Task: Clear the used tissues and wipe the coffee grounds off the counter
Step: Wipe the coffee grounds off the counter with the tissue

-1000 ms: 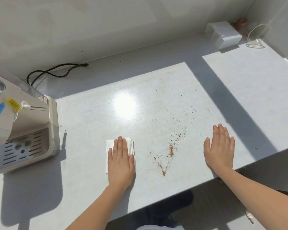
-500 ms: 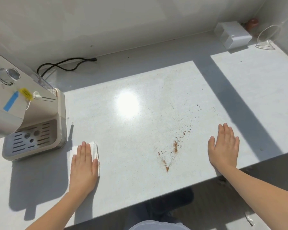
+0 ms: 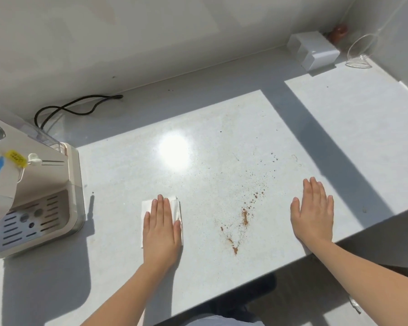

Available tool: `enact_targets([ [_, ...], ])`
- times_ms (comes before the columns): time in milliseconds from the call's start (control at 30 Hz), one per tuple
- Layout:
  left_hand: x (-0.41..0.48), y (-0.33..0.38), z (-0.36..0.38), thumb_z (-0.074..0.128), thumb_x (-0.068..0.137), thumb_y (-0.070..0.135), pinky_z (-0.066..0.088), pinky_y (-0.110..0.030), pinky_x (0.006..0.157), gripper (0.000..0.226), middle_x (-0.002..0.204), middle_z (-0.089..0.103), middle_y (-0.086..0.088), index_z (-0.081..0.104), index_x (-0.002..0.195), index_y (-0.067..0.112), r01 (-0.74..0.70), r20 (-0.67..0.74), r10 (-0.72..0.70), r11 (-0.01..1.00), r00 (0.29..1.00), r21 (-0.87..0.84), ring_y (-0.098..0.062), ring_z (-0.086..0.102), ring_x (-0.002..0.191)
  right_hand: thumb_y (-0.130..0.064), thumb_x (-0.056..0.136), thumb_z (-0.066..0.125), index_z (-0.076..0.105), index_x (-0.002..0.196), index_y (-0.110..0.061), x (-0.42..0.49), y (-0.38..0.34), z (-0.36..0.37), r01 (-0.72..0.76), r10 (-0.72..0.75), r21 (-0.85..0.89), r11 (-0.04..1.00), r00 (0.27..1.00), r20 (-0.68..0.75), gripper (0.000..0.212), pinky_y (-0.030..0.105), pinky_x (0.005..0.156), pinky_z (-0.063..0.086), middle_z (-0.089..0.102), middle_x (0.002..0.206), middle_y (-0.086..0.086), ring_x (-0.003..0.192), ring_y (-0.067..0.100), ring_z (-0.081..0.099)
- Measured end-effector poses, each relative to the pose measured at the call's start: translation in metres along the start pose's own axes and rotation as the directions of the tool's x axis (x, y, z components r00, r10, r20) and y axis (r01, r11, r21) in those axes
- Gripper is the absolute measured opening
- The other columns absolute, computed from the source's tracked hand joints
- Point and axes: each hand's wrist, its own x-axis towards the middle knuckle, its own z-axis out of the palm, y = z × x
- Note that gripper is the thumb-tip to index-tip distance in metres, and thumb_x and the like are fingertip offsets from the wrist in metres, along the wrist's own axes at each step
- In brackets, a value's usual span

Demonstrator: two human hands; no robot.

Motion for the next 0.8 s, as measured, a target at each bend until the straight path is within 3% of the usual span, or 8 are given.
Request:
enact_targets([
  [200, 0.083, -0.006, -0.017, 0.021, 0.1, 0.029, -0.002, -0.038, 0.12, 0.059, 0.161, -0.005, -0.008, 0.0, 0.15, 0.007, 0.021, 0.006, -0.021, 1.0, 1.0, 0.022, -0.019, -0.007, 0.148, -0.037, 0.093, 0.018, 0.023, 0.149, -0.007, 0.002, 0.0, 0.0, -0.008, 0.009, -0.033, 0.999, 1.0, 0.009, 0.064, 0.048, 0.119, 0.011, 0.02, 0.159, 0.008, 0.147, 0.023, 0.014],
  [367, 0.143, 0.01, -0.022, 0.019, 0.1, 0.03, -0.003, -0.038, 0.12, 0.059, 0.161, -0.007, -0.007, -0.001, 0.151, 0.008, -0.123, 0.04, 0.121, 0.991, 0.992, 0.056, -0.018, -0.01, 0.147, -0.036, 0.093, 0.018, 0.026, 0.148, -0.005, 0.001, -0.003, -0.001, -0.009, 0.009, -0.045, 0.999, 1.0, -0.002, 0.064, 0.049, 0.118, 0.013, 0.024, 0.157, 0.011, 0.146, 0.025, 0.019],
  [467, 0.164, 0.038, -0.017, 0.016, 0.1, 0.034, -0.008, -0.035, 0.119, 0.06, 0.16, -0.013, -0.003, -0.007, 0.15, 0.012, -0.296, 0.128, 0.285, 0.952, 0.95, 0.079, -0.015, -0.016, 0.146, -0.036, 0.093, 0.018, 0.025, 0.149, -0.007, 0.002, -0.002, -0.001, -0.01, 0.011, -0.056, 0.998, 1.0, 0.004, 0.063, 0.048, 0.119, 0.013, 0.023, 0.158, 0.01, 0.147, 0.023, 0.017],
  [567, 0.158, 0.076, -0.002, 0.009, 0.099, 0.041, -0.013, -0.033, 0.118, 0.06, 0.157, -0.021, 0.001, -0.014, 0.149, 0.017, -0.594, 0.229, 0.561, 0.797, 0.796, 0.113, -0.014, -0.021, 0.145, -0.037, 0.093, 0.017, 0.023, 0.15, -0.009, 0.002, -0.002, -0.001, -0.028, 0.029, -0.055, 0.998, 0.999, 0.019, 0.063, 0.047, 0.12, 0.011, 0.021, 0.159, 0.007, 0.147, 0.021, 0.014],
  [667, 0.138, 0.091, 0.006, 0.005, 0.098, 0.044, -0.015, -0.033, 0.117, 0.06, 0.158, -0.02, 0.003, -0.014, 0.149, 0.02, -0.825, 0.334, 0.766, 0.561, 0.549, 0.07, -0.012, -0.02, 0.145, -0.038, 0.093, 0.016, 0.023, 0.15, -0.01, 0.002, -0.001, -0.001, -0.033, 0.035, -0.07, 0.997, 0.999, 0.027, 0.064, 0.046, 0.12, 0.01, 0.02, 0.159, 0.006, 0.148, 0.02, 0.013],
  [733, 0.126, 0.082, 0.005, 0.009, 0.099, 0.044, -0.012, -0.033, 0.117, 0.06, 0.16, -0.014, 0.004, -0.01, 0.151, 0.019, -0.921, 0.393, 0.845, 0.391, 0.363, 0.01, -0.012, -0.015, 0.146, -0.038, 0.093, 0.016, 0.022, 0.15, -0.011, 0.003, -0.001, -0.001, -0.039, 0.041, -0.062, 0.997, 0.999, 0.035, 0.064, 0.045, 0.12, 0.009, 0.019, 0.159, 0.006, 0.148, 0.019, 0.012],
  [800, 0.122, 0.07, 0.003, 0.012, 0.1, 0.042, -0.008, -0.034, 0.118, 0.06, 0.16, -0.009, 0.003, -0.006, 0.151, 0.018, -0.946, 0.413, 0.866, 0.322, 0.282, -0.029, -0.014, -0.01, 0.147, -0.038, 0.093, 0.017, 0.022, 0.15, -0.011, 0.002, -0.001, -0.001, -0.041, 0.043, -0.059, 0.997, 0.998, 0.044, 0.064, 0.046, 0.12, 0.009, 0.019, 0.159, 0.005, 0.148, 0.019, 0.012],
])
